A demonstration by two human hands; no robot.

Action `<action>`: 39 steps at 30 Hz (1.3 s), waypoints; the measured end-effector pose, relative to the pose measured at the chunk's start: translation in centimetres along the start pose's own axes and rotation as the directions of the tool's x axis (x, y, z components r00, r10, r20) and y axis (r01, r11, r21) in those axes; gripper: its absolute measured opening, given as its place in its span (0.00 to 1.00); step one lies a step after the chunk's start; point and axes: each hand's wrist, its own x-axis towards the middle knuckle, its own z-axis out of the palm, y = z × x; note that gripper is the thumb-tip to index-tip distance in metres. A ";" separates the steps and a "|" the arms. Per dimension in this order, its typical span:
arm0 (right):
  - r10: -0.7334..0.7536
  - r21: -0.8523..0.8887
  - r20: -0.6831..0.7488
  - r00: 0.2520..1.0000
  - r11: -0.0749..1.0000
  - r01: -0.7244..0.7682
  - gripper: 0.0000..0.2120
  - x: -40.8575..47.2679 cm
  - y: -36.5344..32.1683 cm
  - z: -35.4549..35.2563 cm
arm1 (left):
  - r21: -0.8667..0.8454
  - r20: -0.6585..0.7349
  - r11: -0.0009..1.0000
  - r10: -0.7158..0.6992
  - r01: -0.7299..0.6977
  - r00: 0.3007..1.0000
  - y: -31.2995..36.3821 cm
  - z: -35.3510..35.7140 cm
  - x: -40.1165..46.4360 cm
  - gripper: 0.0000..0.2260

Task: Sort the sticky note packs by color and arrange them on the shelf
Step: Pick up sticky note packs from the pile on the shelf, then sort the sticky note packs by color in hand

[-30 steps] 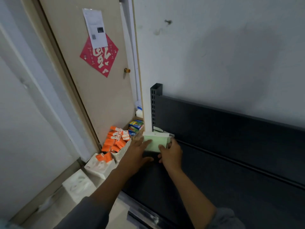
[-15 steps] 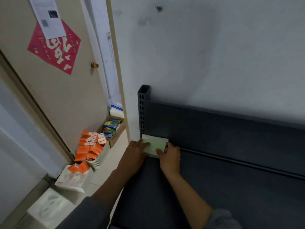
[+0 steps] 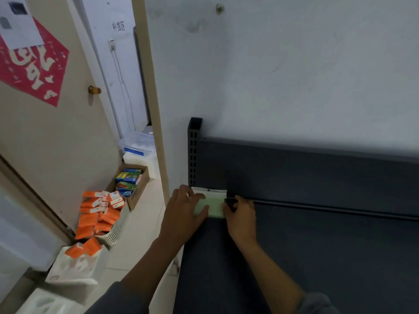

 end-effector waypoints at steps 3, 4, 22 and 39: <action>-0.026 -0.032 -0.052 0.998 0.999 0.024 0.23 -0.5 1.0 -1.5 | -0.029 -0.045 0.992 0.124 -0.125 0.991 2.2 0.5 0.8 0.13; -0.047 -0.053 -0.065 0.997 0.998 0.043 0.23 -0.7 1.4 -2.0 | -0.043 -0.048 0.986 0.161 -0.163 0.986 3.0 0.9 1.0 0.12; -0.246 -0.288 -0.344 0.906 0.946 0.147 0.19 -4.0 11.9 -19.0 | -0.063 0.065 0.941 0.336 -0.332 0.940 22.4 10.1 1.8 0.12; -0.106 -0.271 -0.525 0.845 0.961 -0.048 0.17 -10.1 25.8 -38.7 | -0.078 0.123 0.901 0.434 -0.427 0.893 46.3 17.5 -3.4 0.11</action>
